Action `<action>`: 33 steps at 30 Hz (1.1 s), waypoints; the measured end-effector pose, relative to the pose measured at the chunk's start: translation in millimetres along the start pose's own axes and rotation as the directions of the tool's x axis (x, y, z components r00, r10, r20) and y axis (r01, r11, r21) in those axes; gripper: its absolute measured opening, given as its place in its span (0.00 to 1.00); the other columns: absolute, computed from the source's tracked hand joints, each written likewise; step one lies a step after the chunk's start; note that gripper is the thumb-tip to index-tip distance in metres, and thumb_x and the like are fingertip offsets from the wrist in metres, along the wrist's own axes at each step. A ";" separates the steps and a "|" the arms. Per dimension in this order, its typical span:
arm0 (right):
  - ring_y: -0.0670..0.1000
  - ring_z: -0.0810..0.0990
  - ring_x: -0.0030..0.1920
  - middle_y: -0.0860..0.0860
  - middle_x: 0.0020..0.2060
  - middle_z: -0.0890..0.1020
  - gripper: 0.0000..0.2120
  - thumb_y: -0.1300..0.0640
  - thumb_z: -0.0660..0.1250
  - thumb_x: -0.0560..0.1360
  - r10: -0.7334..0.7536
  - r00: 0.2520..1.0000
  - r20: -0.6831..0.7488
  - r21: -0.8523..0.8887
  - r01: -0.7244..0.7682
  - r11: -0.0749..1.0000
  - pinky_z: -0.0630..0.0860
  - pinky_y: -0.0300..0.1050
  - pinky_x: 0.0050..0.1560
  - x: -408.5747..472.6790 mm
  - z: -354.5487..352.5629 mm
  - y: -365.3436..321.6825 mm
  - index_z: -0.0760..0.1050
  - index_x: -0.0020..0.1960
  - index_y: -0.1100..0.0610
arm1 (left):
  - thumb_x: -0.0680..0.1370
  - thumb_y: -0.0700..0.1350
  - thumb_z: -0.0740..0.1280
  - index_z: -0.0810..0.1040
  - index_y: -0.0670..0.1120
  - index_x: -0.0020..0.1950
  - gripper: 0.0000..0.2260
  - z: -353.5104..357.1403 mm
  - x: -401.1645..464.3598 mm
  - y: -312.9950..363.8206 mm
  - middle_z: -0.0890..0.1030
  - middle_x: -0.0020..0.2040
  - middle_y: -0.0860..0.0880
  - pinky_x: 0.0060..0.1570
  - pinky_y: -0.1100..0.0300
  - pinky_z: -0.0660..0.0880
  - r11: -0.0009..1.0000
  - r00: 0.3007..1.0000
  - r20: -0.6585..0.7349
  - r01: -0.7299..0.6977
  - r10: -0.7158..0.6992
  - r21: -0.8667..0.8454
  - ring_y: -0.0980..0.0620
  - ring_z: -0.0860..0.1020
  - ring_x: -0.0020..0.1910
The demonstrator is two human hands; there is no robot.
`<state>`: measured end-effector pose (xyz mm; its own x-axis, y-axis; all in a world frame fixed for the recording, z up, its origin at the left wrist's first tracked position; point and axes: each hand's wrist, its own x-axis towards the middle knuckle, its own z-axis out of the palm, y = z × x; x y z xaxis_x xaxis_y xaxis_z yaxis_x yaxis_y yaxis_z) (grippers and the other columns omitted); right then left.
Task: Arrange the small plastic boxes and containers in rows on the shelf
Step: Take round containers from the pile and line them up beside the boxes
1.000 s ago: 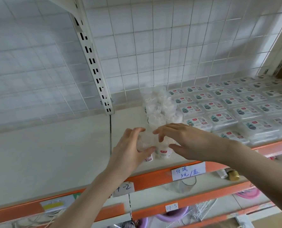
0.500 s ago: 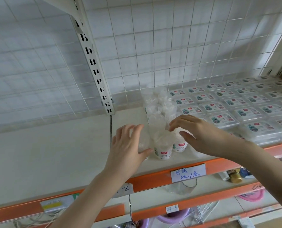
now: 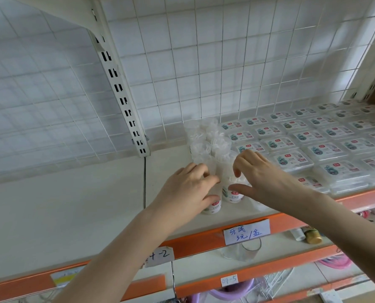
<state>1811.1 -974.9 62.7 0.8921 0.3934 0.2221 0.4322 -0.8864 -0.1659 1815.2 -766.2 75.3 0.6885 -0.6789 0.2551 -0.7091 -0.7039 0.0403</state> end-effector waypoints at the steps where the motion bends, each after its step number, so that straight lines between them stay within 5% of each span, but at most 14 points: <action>1: 0.47 0.68 0.48 0.48 0.54 0.68 0.17 0.42 0.65 0.74 0.022 1.000 0.016 0.022 -0.022 1.000 0.68 0.39 0.47 0.5 -0.9 0.3 0.68 0.53 0.53 | 0.76 0.54 0.65 0.73 0.50 0.66 0.19 -0.3 -0.5 -0.6 0.72 0.56 0.51 0.56 0.58 0.66 1.000 1.000 0.012 -0.003 0.003 0.019 0.51 0.69 0.57; 6: 0.43 0.72 0.46 0.43 0.57 0.68 0.15 0.50 0.67 0.74 0.044 0.981 0.188 0.201 -0.083 0.976 0.69 0.34 0.45 -0.4 -13.3 2.9 0.65 0.57 0.47 | 0.76 0.53 0.66 0.67 0.52 0.70 0.23 -4.0 -1.5 -4.6 0.68 0.58 0.51 0.55 0.60 0.69 1.000 0.995 0.094 0.029 -0.028 -0.010 0.53 0.68 0.58; 9: 0.56 0.77 0.53 0.40 0.62 0.70 0.16 0.58 0.65 0.74 -0.001 0.961 0.278 0.277 -0.079 0.958 0.74 0.52 0.54 -1.5 -19.0 4.6 0.64 0.54 0.43 | 0.76 0.56 0.65 0.68 0.50 0.69 0.23 -6.2 0.5 -4.8 0.67 0.58 0.50 0.53 0.60 0.71 0.994 0.988 0.125 0.099 -0.091 -0.052 0.54 0.68 0.58; 11: 0.55 0.75 0.58 0.37 0.64 0.68 0.17 0.61 0.64 0.74 -0.045 0.952 0.302 0.305 -0.052 0.951 0.72 0.52 0.58 -2.2 -20.6 6.5 0.64 0.54 0.43 | 0.77 0.57 0.63 0.70 0.48 0.66 0.21 -5.7 1.5 -3.4 0.69 0.57 0.50 0.53 0.59 0.72 0.993 0.988 0.111 0.108 -0.103 -0.038 0.53 0.69 0.58; 14: 0.43 0.66 0.65 0.38 0.64 0.68 0.14 0.55 0.67 0.75 -0.067 0.961 0.269 0.301 -0.017 0.953 0.66 0.44 0.64 -2.4 -18.5 7.0 0.65 0.55 0.42 | 0.76 0.61 0.60 0.72 0.47 0.60 0.21 -2.9 3.7 -1.5 0.73 0.55 0.50 0.53 0.60 0.69 0.994 0.993 0.074 0.090 -0.094 0.054 0.52 0.70 0.55; 16: 0.45 0.66 0.63 0.40 0.61 0.69 0.15 0.49 0.68 0.74 -0.046 0.978 0.203 0.254 -0.007 0.967 0.66 0.43 0.63 -1.1 -12.9 5.5 0.67 0.57 0.43 | 0.75 0.62 0.60 0.73 0.46 0.58 0.22 -2.2 6.4 -1.1 0.74 0.54 0.50 0.54 0.59 0.67 0.992 0.994 0.062 0.081 -0.086 0.092 0.51 0.70 0.55; 24: 0.40 0.67 0.54 0.42 0.59 0.67 0.19 0.47 0.69 0.73 -0.008 0.994 0.112 0.247 -0.020 0.969 0.62 0.33 0.54 -1.2 -7.7 5.2 0.68 0.62 0.46 | 0.76 0.55 0.65 0.70 0.51 0.67 0.21 -10.0 7.2 -9.4 0.69 0.61 0.54 0.62 0.63 0.62 0.994 0.981 0.171 0.100 -0.090 -0.049 0.55 0.66 0.61; 29: 0.43 0.66 0.59 0.44 0.60 0.68 0.24 0.41 0.67 0.72 -0.012 0.999 0.044 0.168 0.004 0.986 0.60 0.33 0.56 -3.8 -2.1 4.3 0.68 0.64 0.48 | 0.76 0.52 0.66 0.72 0.50 0.66 0.19 -9.9 7.3 -8.0 0.69 0.60 0.54 0.56 0.68 0.64 0.979 0.973 0.195 0.149 -0.120 -0.142 0.57 0.69 0.59; 33: 0.37 0.62 0.52 0.43 0.60 0.66 0.25 0.43 0.69 0.71 -0.031 0.995 0.098 0.203 0.010 0.979 0.60 0.29 0.54 -3.9 -7.0 7.5 0.67 0.66 0.47 | 0.75 0.52 0.67 0.72 0.51 0.66 0.19 -10.2 5.7 -9.7 0.70 0.61 0.56 0.54 0.71 0.61 0.972 0.969 0.210 0.164 -0.127 -0.169 0.58 0.70 0.58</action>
<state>1809.9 -984.8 67.3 0.8871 0.4424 0.1318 0.4589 -0.8144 -0.3551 1824.5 -761.2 86.2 0.7895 -0.6124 0.0393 -0.6019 -0.7604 0.2440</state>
